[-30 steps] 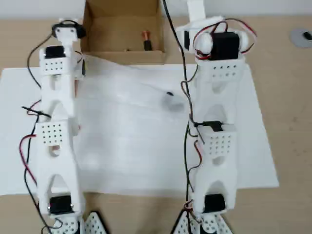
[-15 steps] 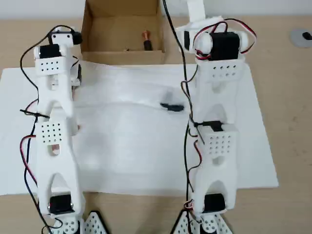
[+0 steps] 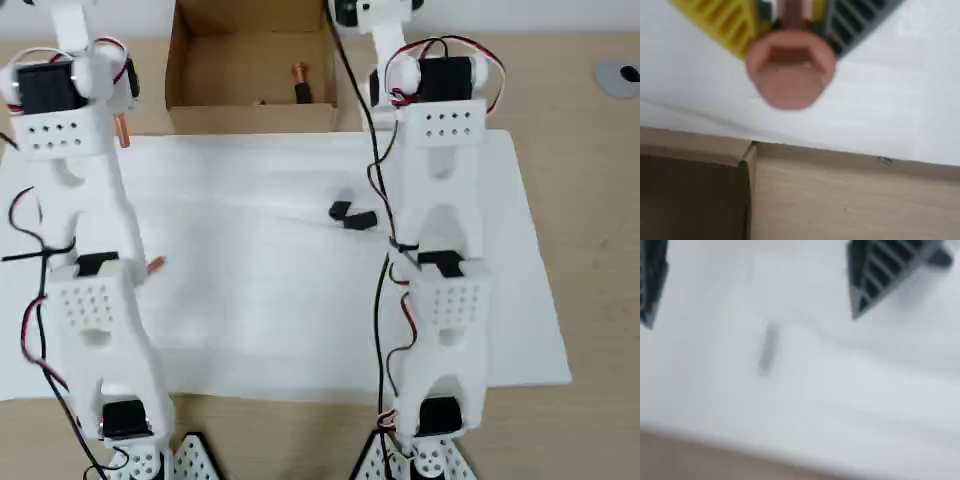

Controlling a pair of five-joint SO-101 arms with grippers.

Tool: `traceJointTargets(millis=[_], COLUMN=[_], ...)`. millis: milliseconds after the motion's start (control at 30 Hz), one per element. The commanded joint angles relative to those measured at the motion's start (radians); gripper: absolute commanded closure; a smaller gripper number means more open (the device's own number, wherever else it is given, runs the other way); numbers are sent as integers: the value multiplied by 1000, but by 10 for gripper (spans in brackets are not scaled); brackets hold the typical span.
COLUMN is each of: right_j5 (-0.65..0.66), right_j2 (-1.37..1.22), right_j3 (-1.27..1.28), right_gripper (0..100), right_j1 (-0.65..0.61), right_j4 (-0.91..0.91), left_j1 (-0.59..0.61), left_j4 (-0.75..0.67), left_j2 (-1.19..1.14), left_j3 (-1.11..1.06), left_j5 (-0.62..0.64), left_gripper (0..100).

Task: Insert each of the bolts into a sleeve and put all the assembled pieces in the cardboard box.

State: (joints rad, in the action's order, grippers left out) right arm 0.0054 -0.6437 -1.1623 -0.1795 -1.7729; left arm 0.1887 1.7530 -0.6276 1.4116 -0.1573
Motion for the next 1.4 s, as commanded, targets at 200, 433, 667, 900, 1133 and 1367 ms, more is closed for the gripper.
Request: traceJointTargets(millis=[200,433,667,900,1133,1367], right_j5=[8,69,555,872,904,911], right_j2=[387,443,355,309,289,225], right_j3=[711,909,897,822,789,789], right_gripper=[706,706,710,710,710,710], right_j1=[-162,-157,-44,-2,-21,-85], right_j4=[-15,-9,-14,-8,6,6], left_j1=[-92,-64,-38,-40,-38,-38], left_j4=[-2,-163,-334,-408,-407,-408], left_j2=[800,1193,1520,1813,1975,2022], left_j3=[-806,-1298,-1648,-1890,-2036,-2111], left_j5=[-5,2,3,0,-3,0], left_gripper=[993,993,993,994,994,994])
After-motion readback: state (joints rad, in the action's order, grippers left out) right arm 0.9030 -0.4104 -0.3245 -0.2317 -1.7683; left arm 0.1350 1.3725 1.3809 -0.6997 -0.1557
